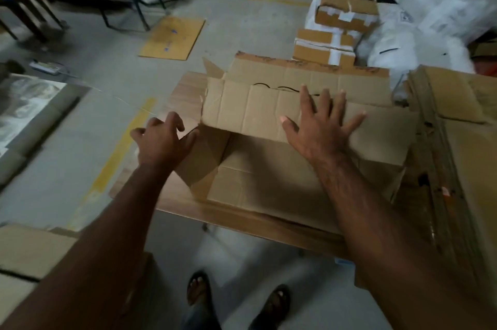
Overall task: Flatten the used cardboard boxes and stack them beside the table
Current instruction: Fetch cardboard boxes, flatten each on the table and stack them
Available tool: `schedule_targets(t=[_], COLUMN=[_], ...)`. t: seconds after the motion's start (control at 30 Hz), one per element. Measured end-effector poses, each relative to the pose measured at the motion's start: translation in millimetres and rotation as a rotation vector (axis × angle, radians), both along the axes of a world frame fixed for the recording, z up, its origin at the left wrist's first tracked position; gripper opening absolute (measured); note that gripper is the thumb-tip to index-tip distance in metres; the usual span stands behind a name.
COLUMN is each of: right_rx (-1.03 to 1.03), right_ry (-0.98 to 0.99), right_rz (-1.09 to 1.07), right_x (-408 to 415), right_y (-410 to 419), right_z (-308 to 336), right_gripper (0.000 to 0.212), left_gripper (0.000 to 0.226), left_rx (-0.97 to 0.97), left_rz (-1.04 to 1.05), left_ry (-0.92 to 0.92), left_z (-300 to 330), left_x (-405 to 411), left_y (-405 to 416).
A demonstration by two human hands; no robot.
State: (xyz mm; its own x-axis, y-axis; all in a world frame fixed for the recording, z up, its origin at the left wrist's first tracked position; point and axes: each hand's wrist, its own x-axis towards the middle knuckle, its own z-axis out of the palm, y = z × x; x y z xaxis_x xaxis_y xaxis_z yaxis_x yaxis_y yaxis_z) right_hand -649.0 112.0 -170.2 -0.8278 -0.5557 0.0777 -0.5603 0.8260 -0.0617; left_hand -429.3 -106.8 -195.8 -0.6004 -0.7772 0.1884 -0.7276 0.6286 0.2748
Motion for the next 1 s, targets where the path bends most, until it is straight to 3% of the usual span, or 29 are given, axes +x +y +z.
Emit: schedule_targets(t=[0.03, 0.13, 0.23, 0.3, 0.47, 0.57, 0.73, 0.83, 0.93, 1.0], right_rx=[0.001, 0.014, 0.034, 0.077, 0.165, 0.18, 0.195, 0.232, 0.155, 0.124], right_ry=[0.001, -0.02, -0.068, -0.114, -0.344, -0.368, -0.401, -0.309, -0.035, -0.001], right_rz=[0.006, 0.023, 0.08, 0.125, 0.118, 0.097, 0.036, -0.019, -0.031, -0.017], right_x=[4, 16, 38, 59, 114, 141, 140, 147, 176, 203], right_y=[-4, -25, -59, -89, -140, -148, -168, -170, -160, -145], right_z=[2, 6, 1, -14, -102, -153, -168, -150, -125, -115], right_gripper=[0.082, 0.083, 0.085, 0.087, 0.092, 0.098, 0.099, 0.087, 0.054, 0.038], left_gripper=[0.039, 0.051, 0.061, 0.072, 0.069, 0.064, 0.029, 0.021, 0.012, 0.015], left_rx=[0.087, 0.61, 1.029, 1.18, 1.421, 1.498, 1.498, 1.419, 1.477, 1.475], left_rz=[-0.01, -0.028, 0.12, 0.259, 0.446, 0.553, 0.475, 0.378, 0.269, 0.236], left_ry=[0.098, 0.404, 0.495, 0.499, 0.461, 0.407, 0.325, 0.218, 0.16, 0.107], left_z=[5, 12, 16, 12, -54, -106, -138, -145, -141, -138], left_x=[-5, -17, -22, -14, 42, 66, 73, 71, 75, 73], left_y=[0, -25, -59, -80, -136, -157, -170, -186, -193, -193])
